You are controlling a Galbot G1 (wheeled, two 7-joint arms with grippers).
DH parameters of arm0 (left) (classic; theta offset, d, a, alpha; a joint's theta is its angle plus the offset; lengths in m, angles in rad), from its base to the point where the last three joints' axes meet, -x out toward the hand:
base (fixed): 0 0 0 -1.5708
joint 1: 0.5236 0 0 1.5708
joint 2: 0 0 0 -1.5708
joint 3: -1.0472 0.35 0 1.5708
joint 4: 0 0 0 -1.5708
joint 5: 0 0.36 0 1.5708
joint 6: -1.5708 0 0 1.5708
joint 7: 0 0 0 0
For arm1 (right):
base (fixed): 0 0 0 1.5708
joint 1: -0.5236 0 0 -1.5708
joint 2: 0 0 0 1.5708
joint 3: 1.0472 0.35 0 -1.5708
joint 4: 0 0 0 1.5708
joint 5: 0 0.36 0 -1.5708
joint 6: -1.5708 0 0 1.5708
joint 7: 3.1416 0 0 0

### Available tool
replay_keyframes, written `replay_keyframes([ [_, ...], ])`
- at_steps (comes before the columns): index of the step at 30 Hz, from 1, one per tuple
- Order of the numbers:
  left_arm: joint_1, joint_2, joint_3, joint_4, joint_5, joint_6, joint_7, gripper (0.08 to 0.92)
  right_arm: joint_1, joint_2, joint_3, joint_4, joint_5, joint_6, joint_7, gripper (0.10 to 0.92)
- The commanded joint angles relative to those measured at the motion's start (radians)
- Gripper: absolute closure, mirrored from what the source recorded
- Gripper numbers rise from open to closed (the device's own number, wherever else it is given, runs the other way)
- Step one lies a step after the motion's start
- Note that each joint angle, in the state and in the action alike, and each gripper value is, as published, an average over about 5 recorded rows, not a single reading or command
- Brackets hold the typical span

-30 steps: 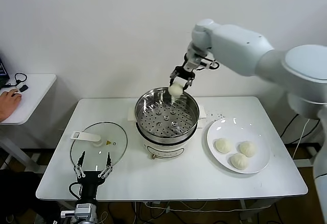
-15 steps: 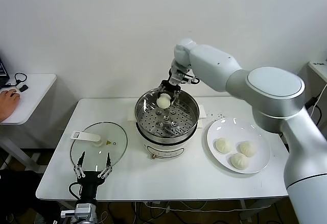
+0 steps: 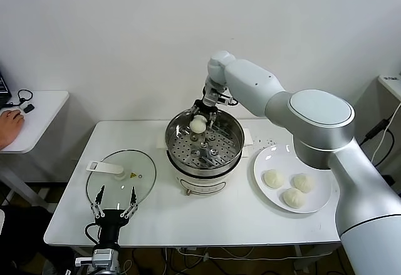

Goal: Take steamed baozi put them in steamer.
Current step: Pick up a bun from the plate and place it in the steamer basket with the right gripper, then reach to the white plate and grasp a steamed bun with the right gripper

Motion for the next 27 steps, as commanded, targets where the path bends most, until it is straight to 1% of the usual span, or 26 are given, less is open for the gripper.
replay_keyframes([
  [1, 0.000, -0.002, -0.002, 0.001, 0.000, 0.002, -0.001, 0.177, -0.010, 0.006, 0.014, -0.014, -0.023, 0.049, -0.002, 0.423],
  [4, -0.001, -0.003, -0.001, 0.000, 0.001, 0.003, 0.000, 0.177, -0.010, 0.006, 0.015, -0.016, -0.021, 0.049, 0.000, 0.413],
  [6, -0.001, -0.004, 0.000, -0.002, 0.001, 0.004, 0.000, 0.177, -0.007, 0.006, 0.015, -0.017, -0.021, 0.049, 0.004, 0.383],
  [11, -0.002, -0.006, 0.000, 0.001, 0.006, 0.006, 0.001, 0.177, 0.007, 0.000, 0.013, -0.011, -0.019, 0.049, 0.010, 0.252],
  [14, -0.002, -0.007, 0.000, 0.002, 0.008, 0.007, 0.002, 0.177, 0.021, -0.013, -0.001, 0.010, -0.002, 0.049, 0.010, 0.211],
  [19, -0.001, -0.008, 0.000, -0.001, 0.010, 0.010, 0.002, 0.177, 0.065, -0.053, -0.066, 0.066, 0.083, 0.049, 0.007, 0.203],
  [24, 0.001, -0.009, 0.000, -0.003, 0.012, 0.012, 0.002, 0.177, 0.144, -0.107, -0.176, 0.146, 0.223, 0.049, 0.006, 0.202],
  [27, 0.002, -0.009, 0.000, -0.004, 0.013, 0.012, 0.002, 0.177, 0.182, -0.127, -0.226, 0.171, 0.276, 0.049, 0.004, 0.203],
])
